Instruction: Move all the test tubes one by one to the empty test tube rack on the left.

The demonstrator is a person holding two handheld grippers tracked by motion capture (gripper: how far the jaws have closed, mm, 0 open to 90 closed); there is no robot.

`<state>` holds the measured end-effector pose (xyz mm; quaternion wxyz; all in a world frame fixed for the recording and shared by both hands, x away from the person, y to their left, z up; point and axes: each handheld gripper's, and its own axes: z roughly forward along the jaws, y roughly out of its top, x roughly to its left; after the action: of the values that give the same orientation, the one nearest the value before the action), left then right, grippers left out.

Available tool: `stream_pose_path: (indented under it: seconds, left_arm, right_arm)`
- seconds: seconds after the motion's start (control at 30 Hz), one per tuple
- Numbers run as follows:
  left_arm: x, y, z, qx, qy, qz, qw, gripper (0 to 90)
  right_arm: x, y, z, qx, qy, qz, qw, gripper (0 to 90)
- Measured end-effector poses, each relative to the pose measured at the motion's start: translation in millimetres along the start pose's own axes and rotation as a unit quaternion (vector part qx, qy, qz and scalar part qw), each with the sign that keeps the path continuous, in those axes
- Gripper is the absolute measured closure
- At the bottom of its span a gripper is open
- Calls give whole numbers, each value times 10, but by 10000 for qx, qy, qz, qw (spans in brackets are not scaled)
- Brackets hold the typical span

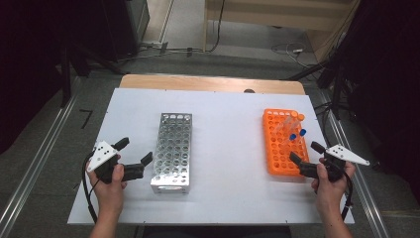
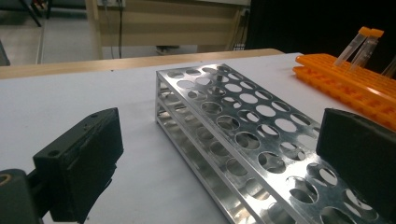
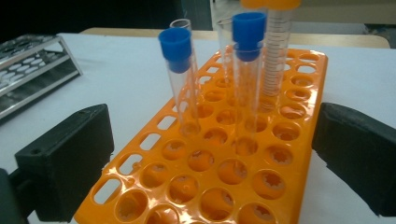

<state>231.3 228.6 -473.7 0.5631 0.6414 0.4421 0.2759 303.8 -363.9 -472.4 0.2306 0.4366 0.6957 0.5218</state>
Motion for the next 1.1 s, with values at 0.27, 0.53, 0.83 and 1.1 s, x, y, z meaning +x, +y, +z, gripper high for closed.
stream_pose_path:
  seconds: [0.27, 0.53, 0.83, 1.1]
  left_arm:
    - [-23, 12, 29, -15, -38, -31, 10000, 8]
    - [-26, 55, -29, -196, -116, -125, 9997, 8]
    - [-52, 74, -1, -161, -147, -94, 9997, 8]
    - [-61, 95, 10, -164, -196, -49, 9997, 8]
  right_arm:
    - [-56, 22, 43, 54, 69, 62, 9999, 31]
    - [-100, 70, 175, 274, 19, 282, 9992, 201]
    - [-205, 33, 333, 540, -317, 88, 9980, 440]
    - [-203, 17, 380, 592, -330, -32, 9977, 574]
